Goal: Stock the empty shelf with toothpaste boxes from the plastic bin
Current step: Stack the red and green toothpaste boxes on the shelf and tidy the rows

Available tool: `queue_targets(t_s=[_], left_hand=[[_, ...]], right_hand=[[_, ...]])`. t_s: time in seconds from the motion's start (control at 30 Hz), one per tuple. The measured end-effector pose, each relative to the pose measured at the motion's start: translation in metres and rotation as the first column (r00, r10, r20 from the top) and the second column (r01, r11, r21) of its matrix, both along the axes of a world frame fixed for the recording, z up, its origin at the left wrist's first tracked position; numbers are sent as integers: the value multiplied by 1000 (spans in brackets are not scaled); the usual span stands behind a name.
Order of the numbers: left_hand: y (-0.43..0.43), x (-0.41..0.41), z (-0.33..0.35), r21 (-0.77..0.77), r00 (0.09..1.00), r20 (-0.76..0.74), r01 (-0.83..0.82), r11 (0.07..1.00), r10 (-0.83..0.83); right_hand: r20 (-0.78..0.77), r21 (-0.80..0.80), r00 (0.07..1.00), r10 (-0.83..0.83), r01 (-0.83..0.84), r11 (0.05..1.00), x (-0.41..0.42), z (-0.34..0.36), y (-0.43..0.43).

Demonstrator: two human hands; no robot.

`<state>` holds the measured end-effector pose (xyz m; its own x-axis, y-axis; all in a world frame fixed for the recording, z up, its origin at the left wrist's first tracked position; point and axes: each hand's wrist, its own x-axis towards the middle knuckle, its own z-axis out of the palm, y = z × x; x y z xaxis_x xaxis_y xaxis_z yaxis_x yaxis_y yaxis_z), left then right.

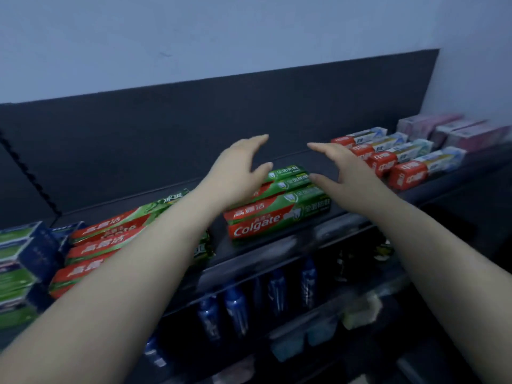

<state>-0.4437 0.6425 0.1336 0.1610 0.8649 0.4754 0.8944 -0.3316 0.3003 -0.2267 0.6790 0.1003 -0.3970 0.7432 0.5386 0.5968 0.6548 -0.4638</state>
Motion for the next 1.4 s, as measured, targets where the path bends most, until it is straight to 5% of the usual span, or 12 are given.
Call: queue_targets(t_s=[0.2,0.37,0.63,1.03,1.27,1.4], left_hand=[[-52,55,-44,104,966,-87,250,963,-241],[-105,119,-92,6,892,-83,446,895,-444],[-213,236,-131,-111,697,-55,707,698,-715],[-493,416,-172,-278,234,95,940,200,-968],[-588,484,-208,-436,132,121,898,67,-984],[-613,533,-225,-480,-8,20,877,-17,-1000]], right_hand=[[34,77,920,-390,387,919,37,-33,-107],[173,36,731,-660,665,746,90,-66,-221],[251,-56,436,-865,898,436,166,-102,-407],[272,-187,-46,-961,977,-99,256,-146,-747],[375,-285,-211,-903,900,-329,308,-182,-856],[385,-361,-279,-879,832,-422,340,-196,-877]])
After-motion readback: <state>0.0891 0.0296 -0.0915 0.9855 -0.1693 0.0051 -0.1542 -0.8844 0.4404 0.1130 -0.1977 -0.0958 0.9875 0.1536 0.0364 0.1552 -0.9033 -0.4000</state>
